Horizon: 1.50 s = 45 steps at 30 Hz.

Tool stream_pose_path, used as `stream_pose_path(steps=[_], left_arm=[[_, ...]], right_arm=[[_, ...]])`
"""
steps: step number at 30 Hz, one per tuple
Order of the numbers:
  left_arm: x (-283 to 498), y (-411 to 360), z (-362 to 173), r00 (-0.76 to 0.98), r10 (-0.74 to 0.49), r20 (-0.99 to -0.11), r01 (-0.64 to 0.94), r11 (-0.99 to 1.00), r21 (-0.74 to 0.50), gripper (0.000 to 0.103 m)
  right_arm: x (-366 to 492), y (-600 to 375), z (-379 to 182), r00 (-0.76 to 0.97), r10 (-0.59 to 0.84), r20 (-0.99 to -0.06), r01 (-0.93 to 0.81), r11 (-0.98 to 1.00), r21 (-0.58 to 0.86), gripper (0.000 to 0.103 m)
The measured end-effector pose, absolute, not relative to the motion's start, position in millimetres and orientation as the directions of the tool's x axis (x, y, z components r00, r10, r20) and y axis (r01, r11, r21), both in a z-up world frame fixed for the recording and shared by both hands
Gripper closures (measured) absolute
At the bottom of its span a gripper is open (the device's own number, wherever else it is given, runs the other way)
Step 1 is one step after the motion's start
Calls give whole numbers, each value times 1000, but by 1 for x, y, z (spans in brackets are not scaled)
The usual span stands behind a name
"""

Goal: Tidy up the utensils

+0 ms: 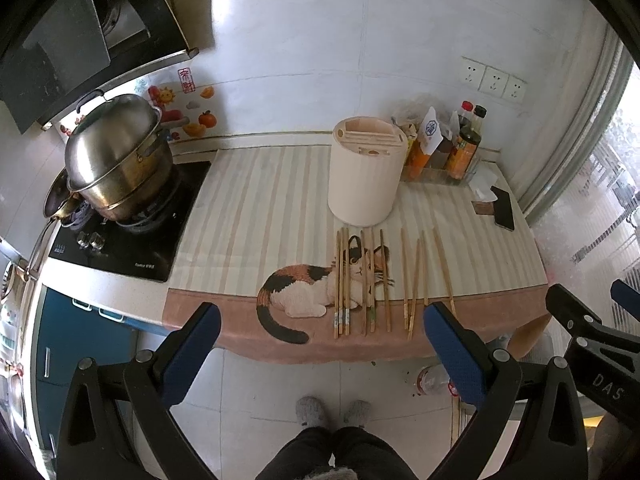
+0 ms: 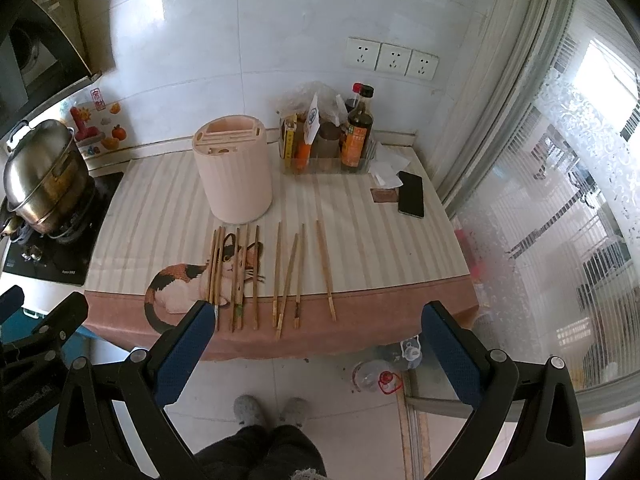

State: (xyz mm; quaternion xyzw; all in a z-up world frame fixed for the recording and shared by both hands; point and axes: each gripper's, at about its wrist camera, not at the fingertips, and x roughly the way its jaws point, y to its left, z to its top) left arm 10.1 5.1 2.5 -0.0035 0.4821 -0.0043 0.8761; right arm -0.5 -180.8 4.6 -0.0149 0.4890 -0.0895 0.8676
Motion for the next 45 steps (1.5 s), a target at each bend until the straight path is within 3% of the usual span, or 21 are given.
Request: stream_pose_path(steps=[5, 10, 19, 23, 26, 27, 31, 34, 41, 45], left_arm=[[31, 12, -8, 600, 9, -800, 10, 1000, 18, 0], [70, 23, -32, 634, 29, -773, -16, 1000, 25, 0], [166, 13, -149, 472, 158, -867, -51, 987, 152, 0], [194, 12, -210, 323, 158, -933, -76, 987, 141, 3], [207, 5, -251, 228, 121, -966, -72, 992, 107, 20], [212, 2, -263, 193, 106, -976, -67, 993, 94, 33], [221, -6, -311, 58, 33, -998, -70, 997, 29, 59], [222, -10, -330, 9, 1, -1000, -79, 997, 1, 68], [227, -26, -331, 43, -4, -999, -23, 1000, -5, 70], [226, -33, -338, 37, -1, -999, 2, 1000, -1, 86]], right_arm=[[8, -179, 5, 517, -188, -835, 178, 978, -109, 0], [23, -186, -9, 599, -148, -787, 236, 972, -3, 0], [89, -225, -93, 527, -180, -831, 339, 941, 11, 0], [130, -252, -152, 446, -148, -883, 326, 945, 6, 18], [157, -270, -199, 359, -81, -930, 297, 954, 31, 33], [167, -276, -215, 330, -54, -942, 286, 957, 45, 36], [192, -294, -260, 239, -5, -971, 267, 962, 61, 39], [204, -307, -286, 179, 24, -983, 268, 961, 72, 39], [220, -310, -316, 88, 51, -995, 234, 970, 70, 39], [226, -309, -321, 70, 61, -996, 231, 970, 76, 39]])
